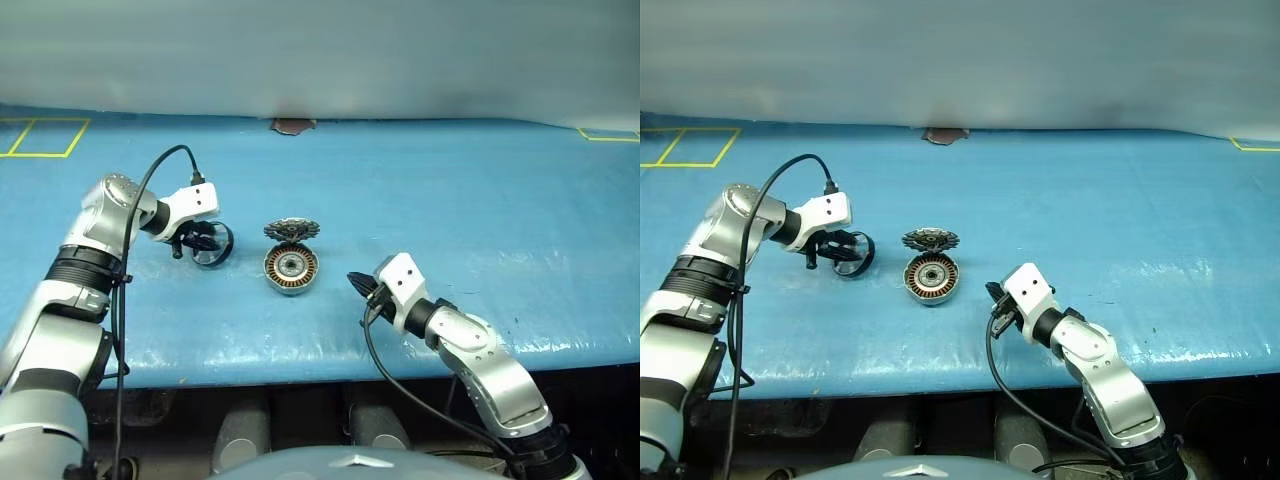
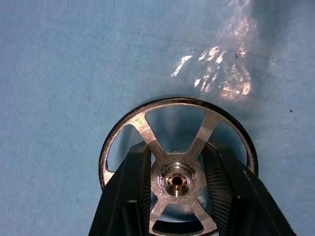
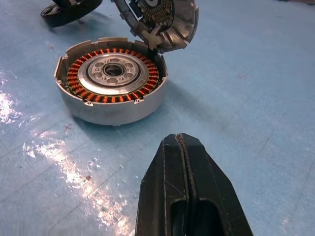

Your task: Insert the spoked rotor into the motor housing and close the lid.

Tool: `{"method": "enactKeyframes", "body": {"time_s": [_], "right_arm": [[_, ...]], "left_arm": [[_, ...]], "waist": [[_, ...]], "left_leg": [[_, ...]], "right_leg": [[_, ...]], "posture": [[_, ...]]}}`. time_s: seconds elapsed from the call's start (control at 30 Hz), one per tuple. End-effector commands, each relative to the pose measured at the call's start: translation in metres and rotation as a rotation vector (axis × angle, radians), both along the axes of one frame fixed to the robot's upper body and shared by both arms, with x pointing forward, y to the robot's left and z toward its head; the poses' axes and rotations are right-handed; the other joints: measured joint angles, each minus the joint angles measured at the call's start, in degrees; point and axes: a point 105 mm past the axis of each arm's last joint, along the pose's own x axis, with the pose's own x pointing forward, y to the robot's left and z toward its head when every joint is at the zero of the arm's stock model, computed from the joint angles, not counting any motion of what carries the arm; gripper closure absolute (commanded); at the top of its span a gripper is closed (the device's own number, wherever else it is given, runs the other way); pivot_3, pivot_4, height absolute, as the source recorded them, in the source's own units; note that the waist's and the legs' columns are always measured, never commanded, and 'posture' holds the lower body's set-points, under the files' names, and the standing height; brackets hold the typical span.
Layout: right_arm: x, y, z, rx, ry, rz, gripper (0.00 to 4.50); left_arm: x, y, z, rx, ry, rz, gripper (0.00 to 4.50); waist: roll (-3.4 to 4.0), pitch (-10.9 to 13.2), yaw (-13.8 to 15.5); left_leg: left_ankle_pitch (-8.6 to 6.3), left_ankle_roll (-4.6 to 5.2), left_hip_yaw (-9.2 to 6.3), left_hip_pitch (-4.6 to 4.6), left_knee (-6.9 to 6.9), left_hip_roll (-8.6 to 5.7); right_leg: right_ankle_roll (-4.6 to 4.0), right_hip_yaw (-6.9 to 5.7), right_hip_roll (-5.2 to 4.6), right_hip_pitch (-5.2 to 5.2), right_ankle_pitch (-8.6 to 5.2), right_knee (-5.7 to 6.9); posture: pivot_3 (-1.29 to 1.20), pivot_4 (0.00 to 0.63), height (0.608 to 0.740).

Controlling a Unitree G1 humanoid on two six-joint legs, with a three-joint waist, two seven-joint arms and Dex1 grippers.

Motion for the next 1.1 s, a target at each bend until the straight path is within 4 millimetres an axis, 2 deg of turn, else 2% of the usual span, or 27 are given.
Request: {"method": "enactKeyframes", "body": {"time_s": [0.03, 0.1, 0.27, 0.47, 0.67, 0.8, 1.1], "right_arm": [[-0.001, -0.002, 0.016, 0.017, -0.061, 0.015, 4.50], [-0.001, -0.002, 0.016, 0.026, -0.064, 0.020, 4.50], [0.000, 0.001, 0.014, 0.035, -0.075, 0.040, 4.50], [-0.005, 0.014, 0.020, 0.095, -0.094, 0.142, 4.50], [-0.014, 0.029, 0.023, 0.163, -0.097, 0.258, 4.50], [-0.019, 0.038, 0.023, 0.178, -0.091, 0.324, 4.50], [-0.016, 0.041, 0.018, 0.152, -0.111, 0.302, 4.50]], "left_arm": [[-0.011, -0.013, 0.033, -0.119, -0.018, -0.145, 3.17], [-0.022, -0.014, 0.036, -0.155, 0.025, -0.214, 3.17], [-0.035, -0.022, 0.039, -0.220, 0.010, -0.341, 3.17], [-0.040, -0.040, 0.043, -0.397, 0.053, -0.363, 3.17], [-0.036, -0.057, 0.043, -0.479, 0.079, -0.377, 3.17], [-0.032, -0.068, 0.040, -0.463, 0.081, -0.408, 3.17], [-0.028, -0.084, 0.036, -0.431, 0.101, -0.455, 3.17]], "waist": [[-0.02, 0.01, -0.04], [-0.04, 0.03, -0.43], [-0.04, 0.03, -0.32], [-0.05, 0.04, -0.04], [-0.05, 0.04, -0.01], [-0.05, 0.04, -0.15], [-0.06, 0.04, -0.05]], "left_leg": [[0.00, 0.00, 0.00, 0.00, 0.00, 0.00], [0.00, 0.00, 0.00, 0.04, -0.01, 0.03], [0.00, 0.00, 0.01, 0.02, -0.04, 0.04], [0.00, 0.01, 0.00, 0.02, 0.01, 0.04], [0.00, 0.01, -0.01, 0.02, 0.01, 0.03], [0.00, 0.01, -0.02, 0.02, 0.02, 0.03], [0.00, 0.01, -0.03, 0.01, 0.01, 0.02]], "right_leg": [[0.00, 0.00, 0.00, 0.00, 0.00, 0.00], [-0.01, 0.00, 0.03, 0.00, 0.00, 0.02], [-0.05, 0.00, 0.02, -0.04, -0.02, 0.01], [-0.04, 0.00, 0.02, -0.02, -0.02, 0.02], [-0.04, -0.01, 0.03, 0.01, -0.02, 0.01], [-0.03, -0.01, 0.04, 0.01, -0.02, 0.01], [-0.03, -0.01, 0.05, 0.00, -0.02, 0.01]], "posture": [[0.00, 0.150, 0.740], [0.00, 0.150, 0.740], [0.00, 0.150, 0.740], [0.00, 0.150, 0.740], [0.00, 0.150, 0.740], [0.00, 0.150, 0.740], [0.00, 0.150, 0.740]]}}
